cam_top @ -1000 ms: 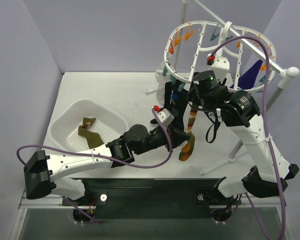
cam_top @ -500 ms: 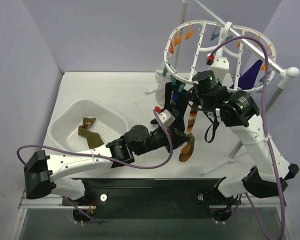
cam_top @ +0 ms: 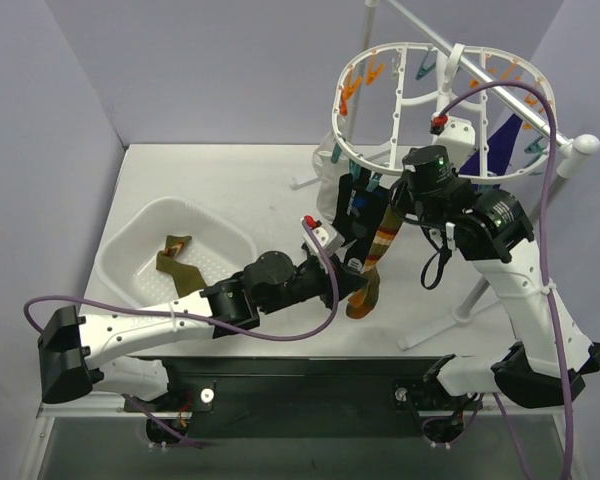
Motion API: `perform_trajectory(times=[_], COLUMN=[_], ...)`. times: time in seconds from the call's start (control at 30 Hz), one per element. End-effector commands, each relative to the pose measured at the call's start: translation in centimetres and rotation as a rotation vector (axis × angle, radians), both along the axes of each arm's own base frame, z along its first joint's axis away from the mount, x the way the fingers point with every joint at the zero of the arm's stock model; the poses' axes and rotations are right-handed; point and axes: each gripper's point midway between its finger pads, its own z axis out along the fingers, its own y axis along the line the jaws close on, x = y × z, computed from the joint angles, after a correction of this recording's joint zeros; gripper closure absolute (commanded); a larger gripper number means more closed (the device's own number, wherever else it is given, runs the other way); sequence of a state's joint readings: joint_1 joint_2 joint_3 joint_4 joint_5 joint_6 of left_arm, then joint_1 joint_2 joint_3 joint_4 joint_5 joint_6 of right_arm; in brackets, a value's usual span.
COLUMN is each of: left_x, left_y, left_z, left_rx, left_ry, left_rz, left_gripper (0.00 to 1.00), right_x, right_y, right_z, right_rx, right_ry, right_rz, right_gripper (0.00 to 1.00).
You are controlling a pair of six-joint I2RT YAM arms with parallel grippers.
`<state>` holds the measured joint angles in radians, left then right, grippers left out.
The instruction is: Remove the socks clipped to the hanger
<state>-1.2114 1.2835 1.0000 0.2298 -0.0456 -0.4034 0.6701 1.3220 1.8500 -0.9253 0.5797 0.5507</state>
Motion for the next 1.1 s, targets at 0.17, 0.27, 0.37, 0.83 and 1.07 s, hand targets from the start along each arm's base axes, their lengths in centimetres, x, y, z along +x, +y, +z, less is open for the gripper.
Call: perform_trajectory(times=[0.17, 0.27, 0.37, 0.83, 1.07], left_x=[-1.4, -2.2, -2.0, 13.5, 13.7], left_y=[1.1, 0.6, 1.1, 27.0, 35.9], left_z=[-1.4, -1.7, -1.7, 1.0, 4.5], left_rx=[0.026, 0.033, 0.043, 0.108, 0.197], left_ry=[0.051, 0.077, 0.097, 0.201, 0.065], left_rz=[-0.042, -0.092, -0.084, 0.813, 1.126], left_gripper=[1.00, 1.00, 1.00, 1.00, 1.00], right_x=[0.1, 0.0, 0.0, -0.6, -0.7], right_y=[-0.6, -0.7, -0.8, -1.7, -1.8], right_z=[0.9, 1.1, 1.0, -0.1, 0.1], right_rx=[0.054, 0.052, 0.047, 0.070, 0.081], right_ry=[-0.086, -0.088, -0.084, -0.053, -0.058], right_rz=[-0.018, -0.007, -0.004, 0.012, 0.018], right_gripper=[1.00, 1.00, 1.00, 1.00, 1.00])
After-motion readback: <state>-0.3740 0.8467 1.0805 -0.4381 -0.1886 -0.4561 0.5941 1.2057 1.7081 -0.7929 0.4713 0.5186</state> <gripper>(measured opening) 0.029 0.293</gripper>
